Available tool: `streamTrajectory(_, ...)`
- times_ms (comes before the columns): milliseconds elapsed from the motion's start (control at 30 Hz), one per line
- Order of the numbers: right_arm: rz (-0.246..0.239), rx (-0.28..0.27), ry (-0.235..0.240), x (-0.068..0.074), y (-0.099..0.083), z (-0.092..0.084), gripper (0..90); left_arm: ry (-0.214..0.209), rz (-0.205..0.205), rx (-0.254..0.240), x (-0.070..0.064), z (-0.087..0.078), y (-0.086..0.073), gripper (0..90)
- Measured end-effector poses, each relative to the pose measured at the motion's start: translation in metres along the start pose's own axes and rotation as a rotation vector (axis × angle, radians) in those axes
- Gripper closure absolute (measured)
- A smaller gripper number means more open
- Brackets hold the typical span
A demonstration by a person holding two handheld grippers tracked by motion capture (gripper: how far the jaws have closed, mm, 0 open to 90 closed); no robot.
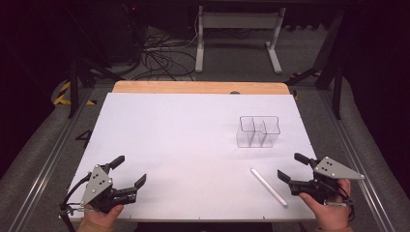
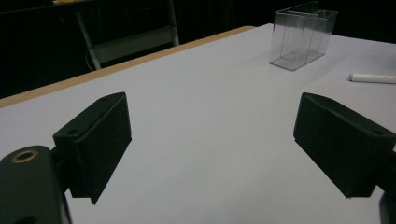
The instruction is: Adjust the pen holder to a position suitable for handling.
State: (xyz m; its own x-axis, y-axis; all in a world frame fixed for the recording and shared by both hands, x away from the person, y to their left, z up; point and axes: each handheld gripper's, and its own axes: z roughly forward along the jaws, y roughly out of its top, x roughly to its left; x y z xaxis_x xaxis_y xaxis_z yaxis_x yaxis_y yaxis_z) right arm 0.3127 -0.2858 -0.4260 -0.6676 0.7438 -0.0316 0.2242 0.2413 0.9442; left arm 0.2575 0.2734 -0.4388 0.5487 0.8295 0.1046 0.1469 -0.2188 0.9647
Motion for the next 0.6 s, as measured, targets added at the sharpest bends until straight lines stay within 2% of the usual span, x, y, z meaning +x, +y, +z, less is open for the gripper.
streamTrajectory(367, 0.003, 0.026, 0.021, 0.0024, 0.0002, 0.0026, 15.8, -0.027, -0.069, -0.021, 0.0044, -0.0012, -0.0012, 11.9)
streamTrajectory(600, -0.011, 0.039, 0.034, 0.0039, 0.002, 0.005, 18.6, -0.013, -0.053, -0.013, 0.0034, -0.0011, -0.001, 12.2)
